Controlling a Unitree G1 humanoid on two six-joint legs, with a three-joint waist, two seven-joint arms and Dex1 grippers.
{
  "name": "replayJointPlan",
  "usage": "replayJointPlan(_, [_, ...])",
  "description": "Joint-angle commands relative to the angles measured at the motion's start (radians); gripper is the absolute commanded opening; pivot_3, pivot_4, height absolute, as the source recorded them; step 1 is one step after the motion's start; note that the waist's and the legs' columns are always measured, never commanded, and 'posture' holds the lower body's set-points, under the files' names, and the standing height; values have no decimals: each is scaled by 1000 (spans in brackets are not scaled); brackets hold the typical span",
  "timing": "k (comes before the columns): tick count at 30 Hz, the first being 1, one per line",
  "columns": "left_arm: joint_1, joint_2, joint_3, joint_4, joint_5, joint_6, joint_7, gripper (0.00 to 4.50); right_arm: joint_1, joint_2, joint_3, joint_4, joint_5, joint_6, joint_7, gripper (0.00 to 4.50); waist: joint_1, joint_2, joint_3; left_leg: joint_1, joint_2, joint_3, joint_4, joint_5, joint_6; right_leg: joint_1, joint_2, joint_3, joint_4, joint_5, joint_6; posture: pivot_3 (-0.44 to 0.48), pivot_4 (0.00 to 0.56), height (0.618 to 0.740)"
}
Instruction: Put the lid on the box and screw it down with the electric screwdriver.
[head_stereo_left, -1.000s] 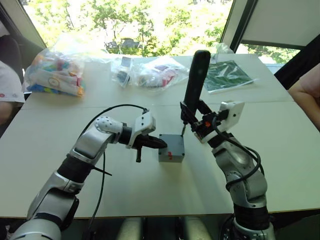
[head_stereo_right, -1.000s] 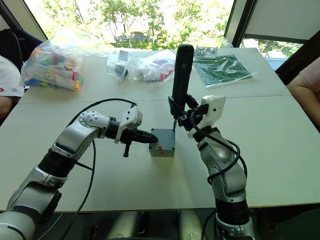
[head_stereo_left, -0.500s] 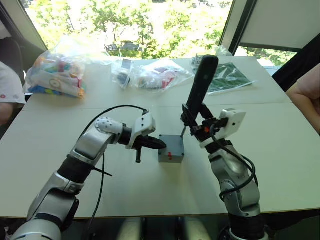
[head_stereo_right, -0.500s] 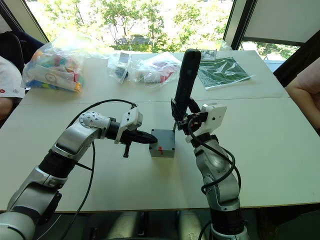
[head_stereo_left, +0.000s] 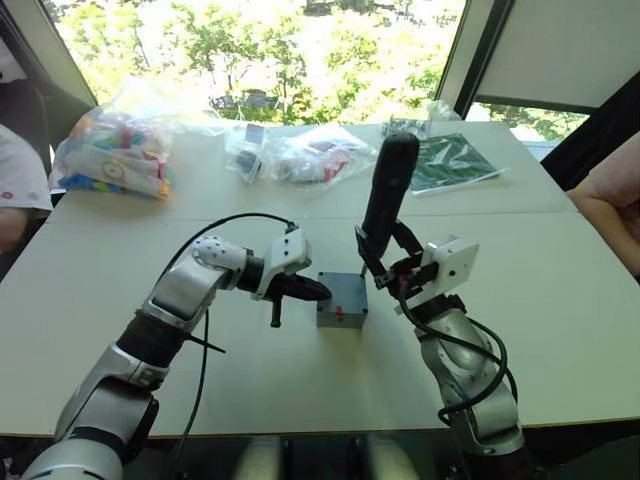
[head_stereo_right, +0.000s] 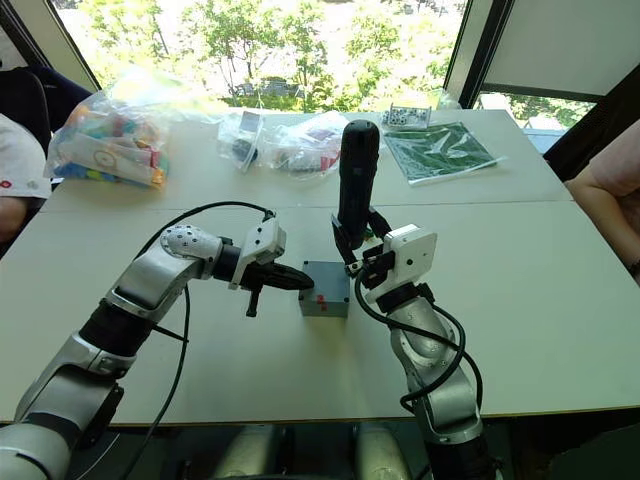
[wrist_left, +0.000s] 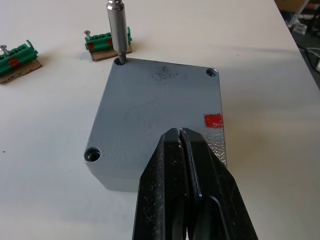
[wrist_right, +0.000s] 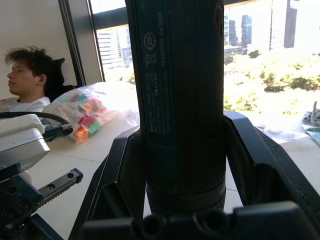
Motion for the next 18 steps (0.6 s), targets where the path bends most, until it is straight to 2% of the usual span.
replayJointPlan(1, [14,7,-13,14,21,4,-4,0,58,-35,31,71,-56,73,5,1908,0,0,-4,0,0,0,0,0,0,0,0,0,0,0,0,0,150,740])
replayJointPlan(18, [25,12,-23,13,35,-7,-6,0,53,7,-12,59,27,160,-2,1908,0,-6,-19,1,0,-1,-1,-1,1,2,-1,0,-1,0,-1,0,150,740])
